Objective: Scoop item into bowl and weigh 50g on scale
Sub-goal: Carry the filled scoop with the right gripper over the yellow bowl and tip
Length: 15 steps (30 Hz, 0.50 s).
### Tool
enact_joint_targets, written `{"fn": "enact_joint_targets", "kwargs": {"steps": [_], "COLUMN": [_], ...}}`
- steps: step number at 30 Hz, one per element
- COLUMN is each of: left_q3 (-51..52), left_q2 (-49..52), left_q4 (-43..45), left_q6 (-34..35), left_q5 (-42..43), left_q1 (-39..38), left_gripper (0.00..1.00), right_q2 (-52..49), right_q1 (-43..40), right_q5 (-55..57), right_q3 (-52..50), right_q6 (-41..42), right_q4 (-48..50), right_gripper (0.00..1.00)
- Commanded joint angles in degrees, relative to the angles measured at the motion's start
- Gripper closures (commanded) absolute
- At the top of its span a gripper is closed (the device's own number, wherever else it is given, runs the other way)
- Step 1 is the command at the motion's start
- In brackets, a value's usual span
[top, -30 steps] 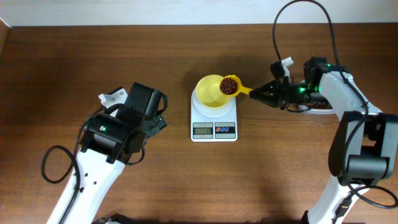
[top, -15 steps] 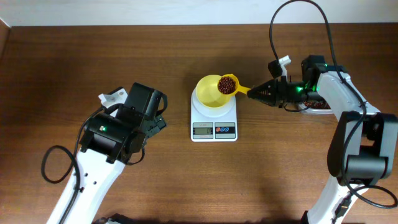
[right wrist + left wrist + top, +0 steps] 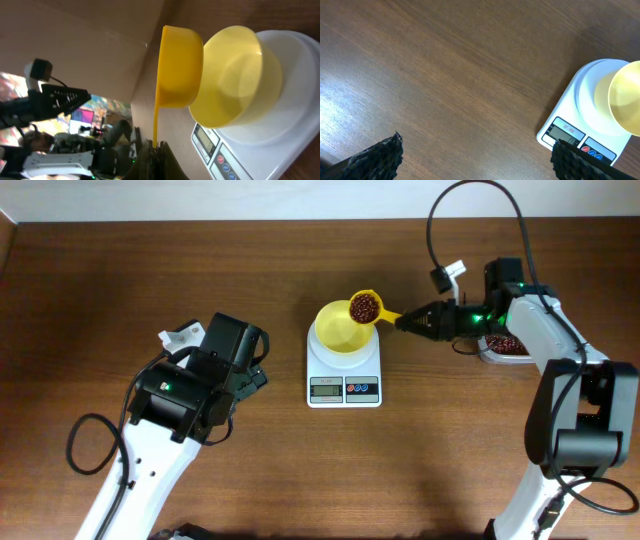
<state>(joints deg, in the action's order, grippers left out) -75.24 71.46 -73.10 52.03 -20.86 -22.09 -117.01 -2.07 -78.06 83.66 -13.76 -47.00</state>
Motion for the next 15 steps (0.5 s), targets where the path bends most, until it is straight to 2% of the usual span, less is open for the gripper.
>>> {"fn": "enact_joint_targets", "kwargs": {"steps": [1, 4, 15], "left_q3": [-0.07, -0.07, -0.07], "left_q2": [-0.68, -0.68, -0.68], "left_q4": [-0.07, -0.09, -0.07], "left_q6": [-0.07, -0.07, -0.07], "left_q5": [-0.52, -0.52, -0.52], "left_q1": [0.24, 0.24, 0.24], "left_gripper": [0.01, 0.01, 0.01], "right_q2": [-0.79, -0.79, -0.79], "right_q1": [3.19, 4.98, 5.05], "right_q5": [2.51, 6.43, 6.34], "right_q3": [-0.11, -0.11, -0.11], "right_q6": [-1.03, -1.07, -1.03], "right_q4": [2.12, 3.28, 8.13], "right_gripper": [0.96, 0.96, 0.96]}}
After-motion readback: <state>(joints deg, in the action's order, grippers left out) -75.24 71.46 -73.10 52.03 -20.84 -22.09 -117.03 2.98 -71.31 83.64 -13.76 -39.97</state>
